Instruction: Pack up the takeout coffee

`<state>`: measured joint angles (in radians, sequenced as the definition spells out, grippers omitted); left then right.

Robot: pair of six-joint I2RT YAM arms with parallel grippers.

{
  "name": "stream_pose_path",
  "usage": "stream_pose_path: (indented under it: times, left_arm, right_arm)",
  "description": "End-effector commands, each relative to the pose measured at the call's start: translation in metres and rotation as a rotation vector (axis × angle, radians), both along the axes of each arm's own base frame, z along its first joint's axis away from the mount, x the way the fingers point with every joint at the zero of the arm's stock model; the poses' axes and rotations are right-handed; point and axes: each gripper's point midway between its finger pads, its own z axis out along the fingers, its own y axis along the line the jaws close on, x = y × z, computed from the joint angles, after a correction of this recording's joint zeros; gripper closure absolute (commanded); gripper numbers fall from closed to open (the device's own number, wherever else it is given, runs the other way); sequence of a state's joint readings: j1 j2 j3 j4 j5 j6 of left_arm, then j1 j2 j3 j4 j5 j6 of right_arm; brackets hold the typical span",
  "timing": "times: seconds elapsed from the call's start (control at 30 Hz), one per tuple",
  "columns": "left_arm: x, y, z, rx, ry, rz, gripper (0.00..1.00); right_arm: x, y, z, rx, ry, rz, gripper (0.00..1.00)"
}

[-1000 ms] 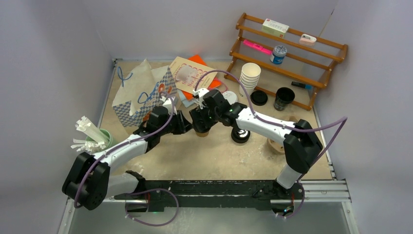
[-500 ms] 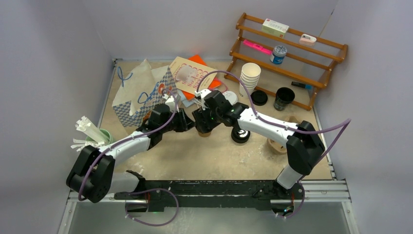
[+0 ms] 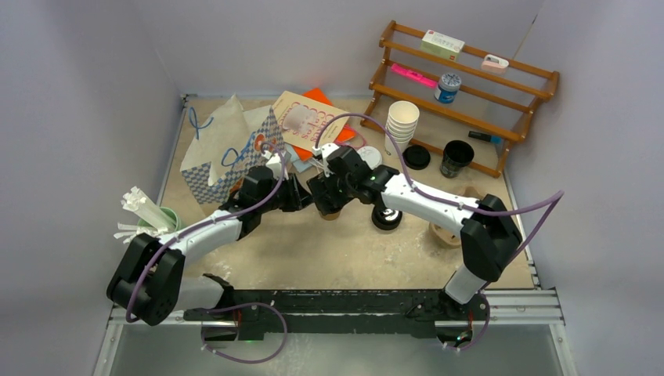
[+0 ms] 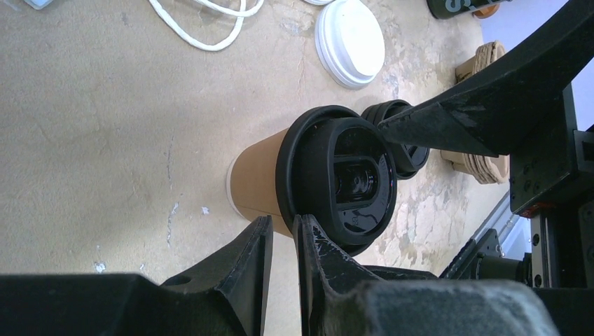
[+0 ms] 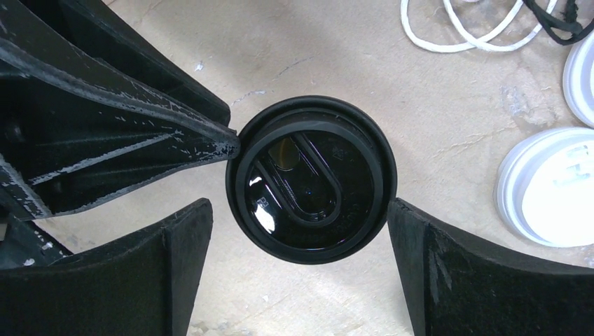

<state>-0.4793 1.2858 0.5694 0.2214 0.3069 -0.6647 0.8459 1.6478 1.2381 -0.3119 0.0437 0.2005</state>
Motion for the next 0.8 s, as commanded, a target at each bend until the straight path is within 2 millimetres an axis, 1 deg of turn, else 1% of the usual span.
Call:
stream_pose_path:
  times: [0.0, 0.2, 0.57, 0.77]
  left_arm:
    - [0.011, -0.005, 0.026, -0.015, -0.084, -0.013, 0.78]
    - [0.010, -0.005, 0.028, -0.018, -0.084, -0.019, 0.78]
    - [0.009, -0.004, 0.040, -0.014, -0.107, -0.025, 0.78]
    - [0.009, -0.005, 0.037, -0.011, -0.100, -0.029, 0.78]
  right_arm:
    - [0.009, 0.005, 0.028, 0.027, -0.060, -0.003, 0.05]
    - [0.012, 0.006, 0.027, 0.019, -0.062, -0.002, 0.07]
    - [0.012, 0.006, 0.012, -0.017, -0.046, 0.016, 0.13]
    - [0.011, 0.008, 0.007, -0.036, -0.043, 0.021, 0.15]
